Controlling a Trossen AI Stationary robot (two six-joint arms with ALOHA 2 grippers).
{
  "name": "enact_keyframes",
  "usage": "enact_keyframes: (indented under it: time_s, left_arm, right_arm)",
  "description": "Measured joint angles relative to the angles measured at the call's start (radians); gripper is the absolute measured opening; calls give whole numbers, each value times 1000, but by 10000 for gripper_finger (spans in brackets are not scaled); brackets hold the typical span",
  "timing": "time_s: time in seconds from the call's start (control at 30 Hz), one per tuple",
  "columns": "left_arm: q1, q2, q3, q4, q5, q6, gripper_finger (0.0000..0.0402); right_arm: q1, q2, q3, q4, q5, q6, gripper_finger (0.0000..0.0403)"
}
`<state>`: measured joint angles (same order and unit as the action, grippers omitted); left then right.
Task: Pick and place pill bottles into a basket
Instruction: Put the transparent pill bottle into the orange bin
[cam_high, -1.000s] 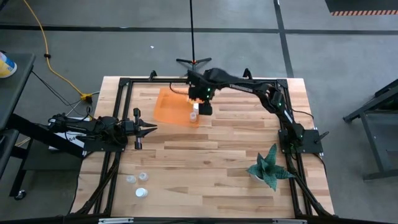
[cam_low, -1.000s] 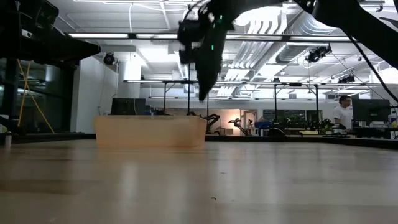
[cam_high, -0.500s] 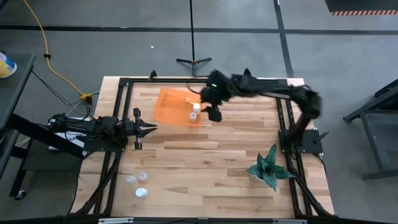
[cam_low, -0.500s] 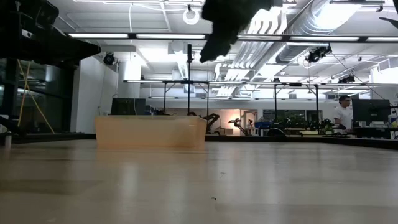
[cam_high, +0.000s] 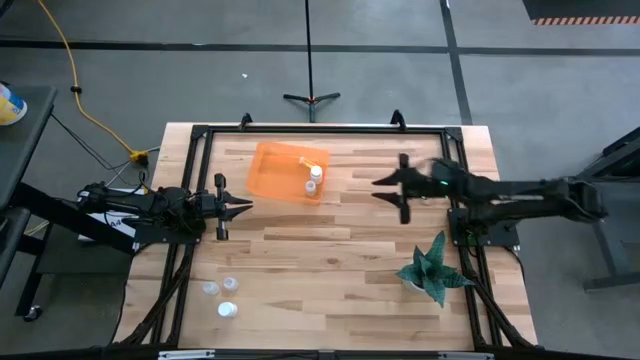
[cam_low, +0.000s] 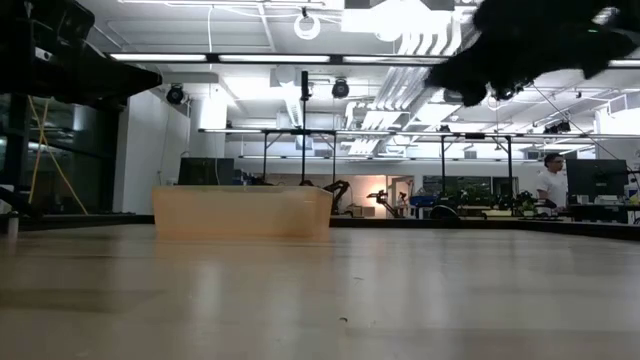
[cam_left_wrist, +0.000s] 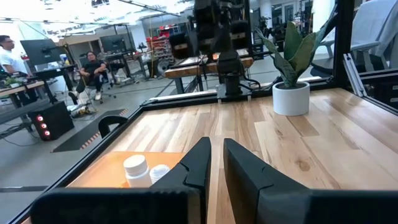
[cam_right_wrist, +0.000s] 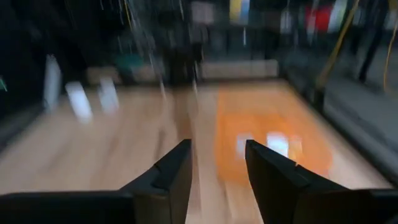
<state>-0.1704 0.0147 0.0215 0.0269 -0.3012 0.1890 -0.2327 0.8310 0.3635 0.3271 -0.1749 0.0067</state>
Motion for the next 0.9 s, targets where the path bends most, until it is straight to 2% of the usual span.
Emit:
enact_keyframes:
  time_s: [0.07, 0.3, 0.47, 0.67, 0.9]
  left_arm:
    - [0, 0, 0, 0, 0, 0, 79]
    - [0, 0, 0, 0, 0, 0, 79]
    - [0, 0, 0, 0, 0, -11, 79]
    - [0, 0, 0, 0, 0, -13, 79]
    - [0, 0, 0, 0, 0, -14, 79]
  right_arm:
    - [13, -91, -67, 73, 1, 21, 135]
    - [101, -305, -207, 64, 65, -8, 116]
    - [168, -448, -284, 45, 183, -15, 98]
    - [205, -612, -279, -112, 203, -49, 75]
    - [215, -764, -282, -276, 327, -54, 56]
